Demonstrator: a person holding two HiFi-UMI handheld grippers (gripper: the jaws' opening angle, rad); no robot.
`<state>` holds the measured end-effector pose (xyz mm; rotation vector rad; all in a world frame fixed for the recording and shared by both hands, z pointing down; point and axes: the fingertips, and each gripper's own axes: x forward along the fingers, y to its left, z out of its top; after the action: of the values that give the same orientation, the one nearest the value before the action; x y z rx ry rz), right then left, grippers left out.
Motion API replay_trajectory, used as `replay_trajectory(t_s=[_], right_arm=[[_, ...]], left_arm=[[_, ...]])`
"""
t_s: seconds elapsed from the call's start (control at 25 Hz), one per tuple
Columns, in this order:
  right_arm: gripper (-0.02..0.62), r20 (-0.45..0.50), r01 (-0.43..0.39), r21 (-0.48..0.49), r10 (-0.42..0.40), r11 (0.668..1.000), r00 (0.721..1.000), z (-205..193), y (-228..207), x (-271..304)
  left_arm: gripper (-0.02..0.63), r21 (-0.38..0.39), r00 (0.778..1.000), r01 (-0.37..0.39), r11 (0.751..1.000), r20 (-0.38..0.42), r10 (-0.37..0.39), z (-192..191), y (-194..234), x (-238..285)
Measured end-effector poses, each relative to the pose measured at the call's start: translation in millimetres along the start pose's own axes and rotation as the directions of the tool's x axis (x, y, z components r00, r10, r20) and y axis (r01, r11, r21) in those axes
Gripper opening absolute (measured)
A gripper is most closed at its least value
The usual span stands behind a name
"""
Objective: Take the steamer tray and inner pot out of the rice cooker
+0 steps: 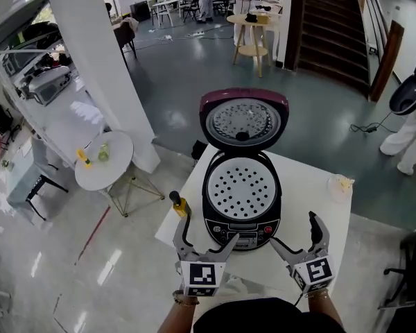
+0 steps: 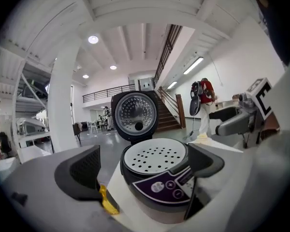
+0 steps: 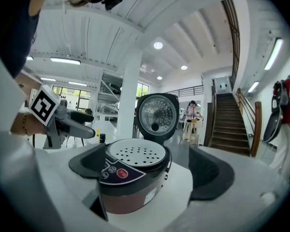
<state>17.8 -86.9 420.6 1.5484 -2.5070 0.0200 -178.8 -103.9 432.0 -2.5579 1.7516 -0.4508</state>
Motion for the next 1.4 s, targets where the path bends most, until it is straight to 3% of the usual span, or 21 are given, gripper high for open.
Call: replay_trajectory(t_s=[0.12, 0.32, 0.52, 0.64, 0.72, 0.84, 0.96, 1.08, 1.28, 1.32, 1.4], right_arm=[[0.531, -0.038, 0.028, -0.02, -0.029, 0.999, 0.999, -1.6, -15.9, 36.0], [0.531, -0.131, 0.018, -0.032, -0.022, 0.999, 0.991, -16.5, -32.4, 89.7], [0.531, -0.178, 0.016, -0.037, -0.023, 0.999, 0.984, -22.3, -48.8, 139.6], [0.531, -0.232, 0.009, -0.03, -0.016, 1.0, 0.973, -28.0, -57.9, 168.5], [0.531, -0.309, -0.004, -0.051, -0.012, 0.999, 0.951, -38.0, -61.5, 185.8], [0.531, -0.449, -0.031, -0.103, -0.018, 0.994, 0.893, -57.3, -63.9, 203.4], [0.531, -0.54, -0.063, -0.117, -0.011, 0.991, 0.841, -71.2, -62.8, 213.0], [0.531, -0.596, -0.104, -0.144, -0.003, 0.984, 0.803, -84.5, -62.8, 220.3], [0.528, -0.641, -0.132, -0.235, -0.052, 0.963, 0.766, -95.8, -66.8, 224.3], [0.525, -0.645, -0.135, -0.246, -0.058, 0.96, 0.762, -97.1, -67.7, 223.8], [0.456, -0.651, -0.147, -0.237, -0.044, 0.96, 0.758, -99.1, -66.6, 222.5]], left_arm=[[0.557, 0.021, 1.0, 0.006, 1.0, -0.026, -0.005, -3.9, 20.0, 31.9], [0.557, -0.097, 0.993, 0.079, 0.992, -0.085, -0.088, -4.6, 39.4, 83.6], [0.557, -0.024, 0.97, 0.102, 0.995, -0.218, -0.104, -26.3, 48.6, 126.2], [0.555, -0.013, 0.942, 0.136, 0.991, -0.307, -0.133, -41.1, 49.6, 148.5], [0.555, 0.008, 0.928, 0.136, 0.991, -0.352, -0.125, -47.1, 55.7, 160.8], [0.555, 0.002, 0.912, 0.152, 0.988, -0.385, -0.139, -48.9, 60.7, 175.5], [0.553, 0.011, 0.874, 0.19, 0.982, -0.458, -0.164, -58.5, 59.5, 186.5], [0.529, 0.069, 0.838, 0.217, 0.974, -0.525, -0.149, -71.8, 59.2, 194.8], [0.408, 0.162, 0.806, 0.234, 0.959, -0.583, -0.098, -87.2, 60.3, 202.9], [0.391, 0.196, 0.806, 0.229, 0.953, -0.588, -0.073, -88.8, 61.9, 204.0], [0.35, 0.265, 0.815, 0.207, 0.942, -0.579, -0.016, -89.1, 65.7, 206.5]])
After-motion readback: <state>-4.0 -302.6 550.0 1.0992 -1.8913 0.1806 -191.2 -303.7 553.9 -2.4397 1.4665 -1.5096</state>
